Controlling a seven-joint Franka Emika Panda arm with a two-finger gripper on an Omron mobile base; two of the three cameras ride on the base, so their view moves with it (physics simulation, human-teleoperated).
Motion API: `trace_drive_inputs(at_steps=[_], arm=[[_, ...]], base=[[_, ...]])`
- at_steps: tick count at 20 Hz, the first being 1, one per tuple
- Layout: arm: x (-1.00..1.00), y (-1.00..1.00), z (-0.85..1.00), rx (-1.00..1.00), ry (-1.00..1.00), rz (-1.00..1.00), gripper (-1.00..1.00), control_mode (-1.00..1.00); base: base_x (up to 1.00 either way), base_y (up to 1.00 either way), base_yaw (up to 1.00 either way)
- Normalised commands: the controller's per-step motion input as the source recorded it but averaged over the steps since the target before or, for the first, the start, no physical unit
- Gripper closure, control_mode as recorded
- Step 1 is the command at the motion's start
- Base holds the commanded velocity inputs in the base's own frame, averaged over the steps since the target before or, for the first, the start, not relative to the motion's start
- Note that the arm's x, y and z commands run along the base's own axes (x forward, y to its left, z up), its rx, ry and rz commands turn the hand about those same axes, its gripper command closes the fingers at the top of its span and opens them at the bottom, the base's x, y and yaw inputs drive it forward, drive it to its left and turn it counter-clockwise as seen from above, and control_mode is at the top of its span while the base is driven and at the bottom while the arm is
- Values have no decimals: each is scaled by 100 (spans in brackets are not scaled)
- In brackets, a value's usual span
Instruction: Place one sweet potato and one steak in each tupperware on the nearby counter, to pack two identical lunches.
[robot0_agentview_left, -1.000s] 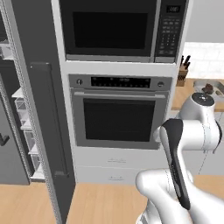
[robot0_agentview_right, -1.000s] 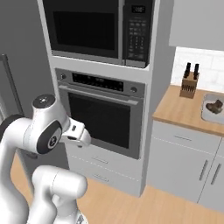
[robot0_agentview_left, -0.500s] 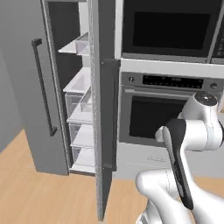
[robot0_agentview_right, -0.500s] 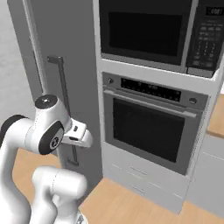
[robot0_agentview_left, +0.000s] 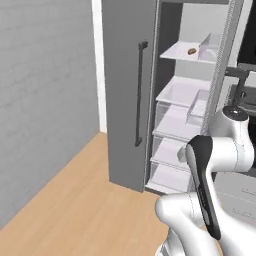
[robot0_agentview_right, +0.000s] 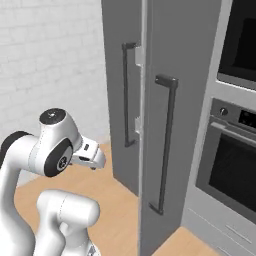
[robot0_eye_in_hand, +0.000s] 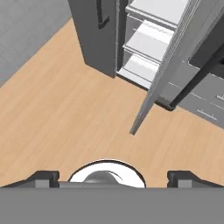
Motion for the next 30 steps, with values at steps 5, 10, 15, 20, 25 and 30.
trace_drive_inputs(at_steps=[5,10,15,20,25,30], arm=[[0,0,0,0,0,0,-100,100],[0,0,0,0,0,0,-100,100],[0,0,0,0,0,0,-100,100],[0,0,0,0,0,0,-100,100],[0,0,0,0,0,0,-100,100],[0,0,0,0,0,0,-100,100]], base=[[37,100,11],[55,57,-42],[60,7,-63],[79,12,-55],[75,42,-35],[72,19,-15]])
